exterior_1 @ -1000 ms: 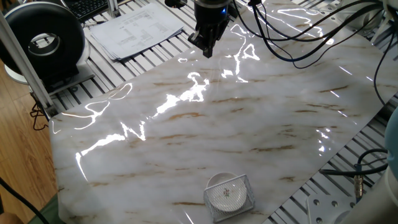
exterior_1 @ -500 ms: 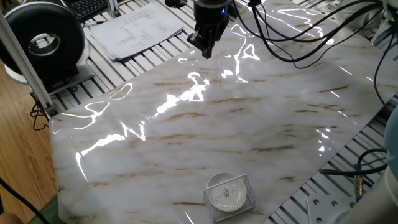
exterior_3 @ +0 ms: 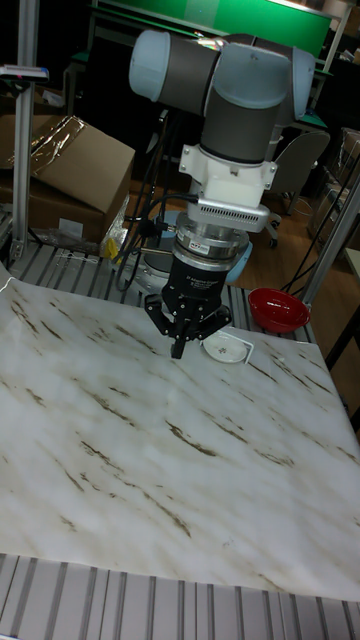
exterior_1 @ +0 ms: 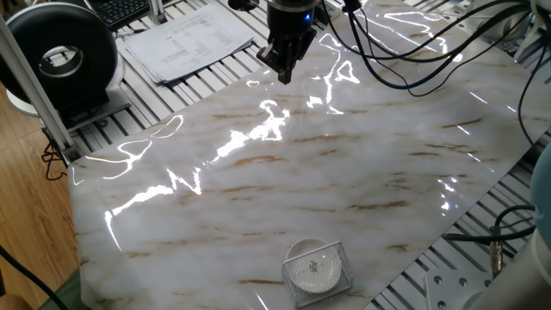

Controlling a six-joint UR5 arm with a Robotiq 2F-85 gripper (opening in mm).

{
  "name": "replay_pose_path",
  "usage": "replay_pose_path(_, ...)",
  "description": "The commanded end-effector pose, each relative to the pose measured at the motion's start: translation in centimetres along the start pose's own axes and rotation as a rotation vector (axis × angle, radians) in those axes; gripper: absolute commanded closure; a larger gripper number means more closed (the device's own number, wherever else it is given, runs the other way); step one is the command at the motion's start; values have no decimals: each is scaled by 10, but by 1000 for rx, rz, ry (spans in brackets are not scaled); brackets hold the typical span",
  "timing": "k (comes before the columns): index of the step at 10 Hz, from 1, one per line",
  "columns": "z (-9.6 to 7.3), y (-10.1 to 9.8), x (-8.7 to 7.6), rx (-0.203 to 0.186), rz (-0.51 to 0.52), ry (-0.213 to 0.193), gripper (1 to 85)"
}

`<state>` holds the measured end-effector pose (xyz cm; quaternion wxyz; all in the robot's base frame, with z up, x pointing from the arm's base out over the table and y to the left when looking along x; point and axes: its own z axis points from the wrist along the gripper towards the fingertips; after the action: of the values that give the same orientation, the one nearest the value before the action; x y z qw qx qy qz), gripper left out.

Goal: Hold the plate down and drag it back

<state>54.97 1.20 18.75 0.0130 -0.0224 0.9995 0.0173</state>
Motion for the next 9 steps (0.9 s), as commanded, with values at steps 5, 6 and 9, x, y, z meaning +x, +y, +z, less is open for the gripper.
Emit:
replay_pose_path(5, 13, 15, 5, -98, 25, -33, 840)
replay_pose_path(6, 13, 14, 4, -97, 28, -36, 840)
replay_pose_path(9, 13, 14, 3, -99, 19, -41, 840)
